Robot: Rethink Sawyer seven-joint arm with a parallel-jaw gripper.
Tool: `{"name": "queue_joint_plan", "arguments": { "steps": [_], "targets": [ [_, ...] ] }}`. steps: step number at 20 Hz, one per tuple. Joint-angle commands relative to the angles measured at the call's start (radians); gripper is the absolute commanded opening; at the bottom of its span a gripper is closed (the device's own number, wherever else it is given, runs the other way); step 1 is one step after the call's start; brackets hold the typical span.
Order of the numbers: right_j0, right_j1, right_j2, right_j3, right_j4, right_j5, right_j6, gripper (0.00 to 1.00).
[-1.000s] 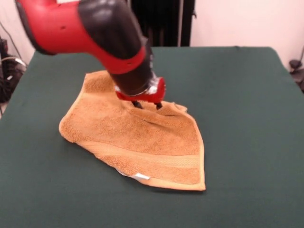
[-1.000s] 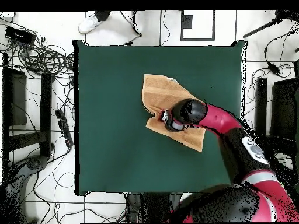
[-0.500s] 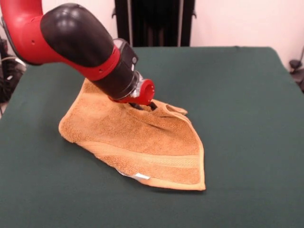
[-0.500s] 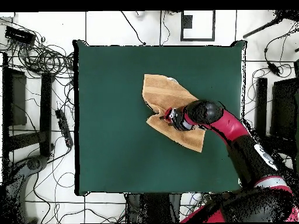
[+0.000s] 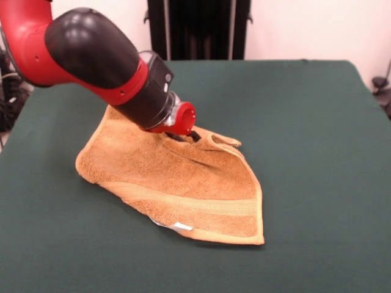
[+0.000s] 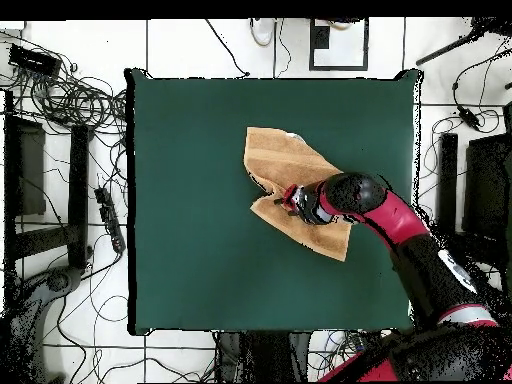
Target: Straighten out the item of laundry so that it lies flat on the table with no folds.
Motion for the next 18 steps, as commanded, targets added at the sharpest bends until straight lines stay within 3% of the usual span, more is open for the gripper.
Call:
{"name": "queue_joint_plan", "arguments": {
  "steps": [1, 8, 18],
  "targets": [
    [0.025, 0.302, 0.017, 0.130, -0.090, -0.089, -0.140, 1.00],
    [0.018, 0.320, 0.026, 0.151, -0.131, -0.174, -0.147, 1.00],
    [0.001, 0.372, 0.059, 0.149, -0.123, -0.210, -0.131, 1.00]
  ]
}}
